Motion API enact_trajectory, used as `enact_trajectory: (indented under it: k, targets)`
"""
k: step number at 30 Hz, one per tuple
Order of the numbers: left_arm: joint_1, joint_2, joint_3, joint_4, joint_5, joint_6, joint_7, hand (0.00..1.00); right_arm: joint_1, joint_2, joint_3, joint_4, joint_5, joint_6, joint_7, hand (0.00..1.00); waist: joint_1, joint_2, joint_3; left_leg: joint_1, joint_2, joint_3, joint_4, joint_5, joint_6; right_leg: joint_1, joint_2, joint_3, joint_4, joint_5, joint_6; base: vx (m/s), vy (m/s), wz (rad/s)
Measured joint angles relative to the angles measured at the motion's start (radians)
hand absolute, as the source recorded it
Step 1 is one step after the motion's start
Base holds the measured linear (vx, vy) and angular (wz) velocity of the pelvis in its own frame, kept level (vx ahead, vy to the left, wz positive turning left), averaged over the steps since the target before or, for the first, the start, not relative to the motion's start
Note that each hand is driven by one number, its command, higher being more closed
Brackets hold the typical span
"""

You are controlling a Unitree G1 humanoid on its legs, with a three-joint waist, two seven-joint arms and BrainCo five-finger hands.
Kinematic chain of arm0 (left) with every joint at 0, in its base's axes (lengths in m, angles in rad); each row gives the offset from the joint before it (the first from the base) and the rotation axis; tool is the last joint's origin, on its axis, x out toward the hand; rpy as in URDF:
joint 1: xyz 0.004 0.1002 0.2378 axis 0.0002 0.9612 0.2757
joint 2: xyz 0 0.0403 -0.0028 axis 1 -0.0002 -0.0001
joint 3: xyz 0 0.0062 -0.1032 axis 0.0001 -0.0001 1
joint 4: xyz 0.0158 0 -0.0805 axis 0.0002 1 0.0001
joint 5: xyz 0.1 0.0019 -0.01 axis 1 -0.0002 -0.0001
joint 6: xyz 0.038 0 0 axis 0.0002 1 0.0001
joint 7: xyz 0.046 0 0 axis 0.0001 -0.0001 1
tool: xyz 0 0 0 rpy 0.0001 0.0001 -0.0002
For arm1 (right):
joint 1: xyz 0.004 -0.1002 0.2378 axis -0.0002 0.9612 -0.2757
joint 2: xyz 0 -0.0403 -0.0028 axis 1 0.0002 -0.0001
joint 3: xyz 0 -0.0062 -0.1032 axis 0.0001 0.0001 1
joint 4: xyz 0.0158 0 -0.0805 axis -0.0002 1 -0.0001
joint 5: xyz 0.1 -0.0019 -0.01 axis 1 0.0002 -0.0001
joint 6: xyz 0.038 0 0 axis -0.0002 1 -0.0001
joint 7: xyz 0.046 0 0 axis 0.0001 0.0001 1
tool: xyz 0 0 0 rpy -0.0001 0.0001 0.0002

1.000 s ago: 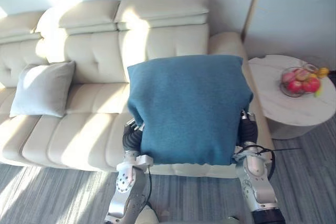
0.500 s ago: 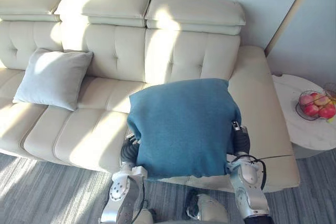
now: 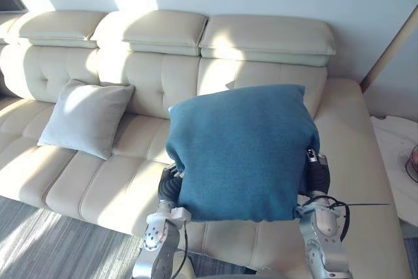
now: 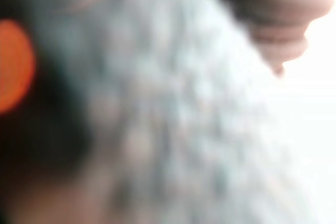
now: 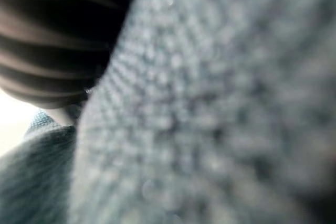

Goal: Pick up cushions and gather them together orderly.

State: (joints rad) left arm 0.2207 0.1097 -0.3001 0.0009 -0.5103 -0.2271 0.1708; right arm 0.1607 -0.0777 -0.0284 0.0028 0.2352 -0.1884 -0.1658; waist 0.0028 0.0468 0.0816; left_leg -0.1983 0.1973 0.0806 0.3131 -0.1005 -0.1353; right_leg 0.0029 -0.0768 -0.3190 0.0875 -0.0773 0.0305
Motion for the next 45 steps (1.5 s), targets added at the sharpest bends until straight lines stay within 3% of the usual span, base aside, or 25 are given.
enact_trajectory:
  k: [2,6,14,19,21,23,26,32,39,40,41,45]
  targets:
    - [0.005,0.001,0.000,0.010,0.000,0.013,0.000,1.00,0.003,0.002,0.000,0.021,0.000,0.009,0.000,1.00,-0.005,-0.022,-0.004,0.035,-0.036,0.020,-0.032,0.000,0.000,0.021,-0.039,0.020,-0.021,0.011,0.017,0.12,0.227,-0.09]
    - [0.016,0.001,-0.002,0.009,0.000,0.016,0.000,1.00,0.006,0.000,-0.001,0.023,-0.002,0.010,0.002,1.00,-0.010,-0.022,-0.014,0.124,-0.089,0.027,-0.156,0.043,0.029,0.052,-0.081,0.043,-0.026,0.012,0.020,0.06,0.103,0.10]
    - [0.015,0.000,-0.019,0.006,0.032,0.018,0.000,1.00,0.007,-0.002,-0.012,0.023,-0.048,0.012,-0.004,1.00,-0.027,-0.023,-0.021,0.235,-0.091,0.047,-0.387,0.165,0.009,0.046,-0.066,0.067,-0.025,0.013,0.021,-0.03,-0.038,-0.06]
    - [-0.028,0.002,-0.012,-0.003,0.084,0.015,0.020,1.00,-0.038,-0.002,-0.009,0.024,-0.122,0.017,-0.033,1.00,-0.026,-0.033,-0.023,0.185,-0.094,0.101,-0.401,0.178,0.005,-0.044,-0.067,0.116,-0.026,0.040,0.038,-0.10,0.013,-0.33]
    - [-0.103,0.002,0.011,-0.002,0.114,0.014,0.056,1.00,-0.153,-0.004,-0.006,0.058,-0.159,0.021,-0.061,1.00,-0.030,-0.037,0.004,0.122,-0.095,0.128,-0.390,0.193,0.010,-0.118,-0.068,0.143,-0.029,0.076,0.039,-0.18,0.057,-0.42]
    - [-0.265,0.011,0.056,0.012,0.127,0.005,0.097,1.00,-0.344,-0.014,-0.004,0.128,-0.190,0.022,-0.103,1.00,-0.031,-0.047,0.067,0.014,-0.094,0.154,-0.334,0.192,0.012,-0.213,-0.075,0.168,-0.028,0.117,0.042,-0.25,0.064,-0.28]
    - [-0.537,0.075,0.105,0.084,0.156,-0.006,0.165,1.00,-0.653,-0.086,0.012,0.267,-0.230,0.033,-0.160,1.00,-0.026,-0.039,0.135,-0.136,-0.088,0.162,-0.275,0.201,0.020,-0.340,-0.079,0.185,-0.042,0.181,0.041,-0.22,0.028,-0.14]
    - [-1.028,0.184,0.167,0.312,0.155,-0.040,0.292,1.00,-1.202,-0.213,0.038,0.530,-0.235,0.054,-0.247,1.00,-0.011,-0.024,0.257,-0.286,-0.092,0.155,-0.278,0.284,0.045,-0.487,-0.079,0.182,-0.043,0.243,0.035,-0.16,-0.003,0.03]
    - [-1.509,0.296,0.182,0.664,0.155,-0.053,0.318,1.00,-1.604,-0.273,0.034,0.779,-0.234,0.052,-0.305,1.00,-0.019,-0.021,0.356,-0.442,-0.099,0.127,-0.279,0.334,0.069,-0.629,-0.083,0.164,-0.044,0.281,0.031,-0.07,-0.012,0.08]
    - [-1.586,0.314,0.175,0.739,0.155,-0.052,0.318,0.00,-1.667,-0.279,0.035,0.837,-0.233,0.052,-0.308,1.00,-0.019,-0.022,0.362,-0.485,-0.100,0.127,-0.279,0.342,0.071,-0.668,-0.083,0.164,-0.055,0.296,0.033,-0.06,-0.015,0.00]
    - [-1.648,0.329,0.158,0.806,0.155,-0.050,0.317,0.00,-1.725,-0.280,0.034,0.895,-0.232,0.053,-0.313,0.00,-0.020,-0.022,0.379,-0.515,-0.100,0.127,-0.279,0.347,0.071,-0.691,-0.082,0.164,-0.072,0.312,0.034,-0.05,-0.008,-0.01]
    - [-1.734,0.336,0.156,0.939,0.156,-0.044,0.303,0.00,-1.807,-0.288,0.033,1.024,-0.193,0.063,-0.316,0.00,-0.021,-0.023,0.419,-0.595,-0.100,0.128,-0.274,0.353,0.077,-0.756,-0.083,0.166,-0.102,0.340,0.033,0.00,0.000,0.00]
